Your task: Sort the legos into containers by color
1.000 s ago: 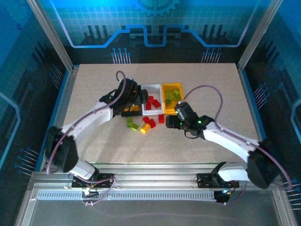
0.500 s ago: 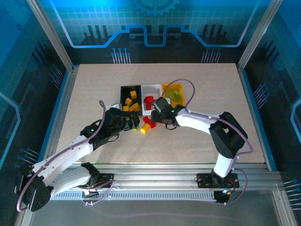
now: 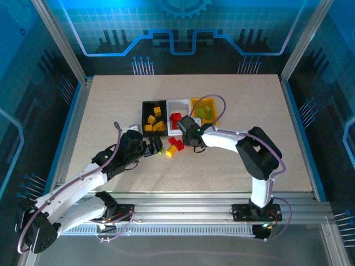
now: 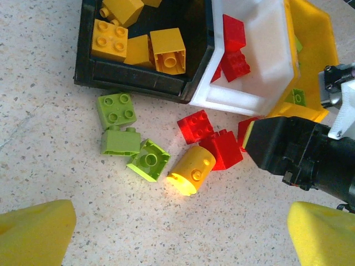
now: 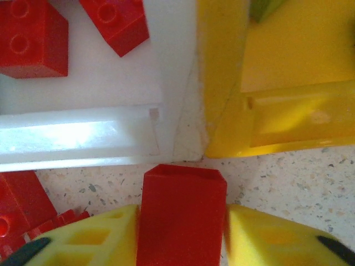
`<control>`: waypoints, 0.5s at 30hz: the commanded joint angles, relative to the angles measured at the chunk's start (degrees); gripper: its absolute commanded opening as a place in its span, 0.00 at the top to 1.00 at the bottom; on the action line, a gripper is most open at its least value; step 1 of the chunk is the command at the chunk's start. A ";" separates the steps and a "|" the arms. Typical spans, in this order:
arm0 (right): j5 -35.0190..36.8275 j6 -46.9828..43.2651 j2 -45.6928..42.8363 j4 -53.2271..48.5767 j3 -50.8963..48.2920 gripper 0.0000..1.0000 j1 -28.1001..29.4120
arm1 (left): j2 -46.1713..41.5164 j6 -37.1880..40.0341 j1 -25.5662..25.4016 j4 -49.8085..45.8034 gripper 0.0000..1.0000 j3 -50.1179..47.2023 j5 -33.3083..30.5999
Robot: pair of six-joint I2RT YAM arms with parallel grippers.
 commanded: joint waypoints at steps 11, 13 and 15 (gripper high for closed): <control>-0.82 -5.41 -18.23 -0.91 -11.01 0.70 0.73 | -1.92 -1.32 -0.01 -1.70 0.01 -2.29 -1.74; -2.17 -7.41 -22.35 -1.63 -10.87 0.69 0.93 | -2.55 -1.32 -0.02 -2.05 0.01 -2.82 -2.08; -3.61 -9.41 -24.09 -2.91 -8.95 0.69 0.88 | -3.23 -1.63 0.09 -2.56 0.01 -3.43 -2.51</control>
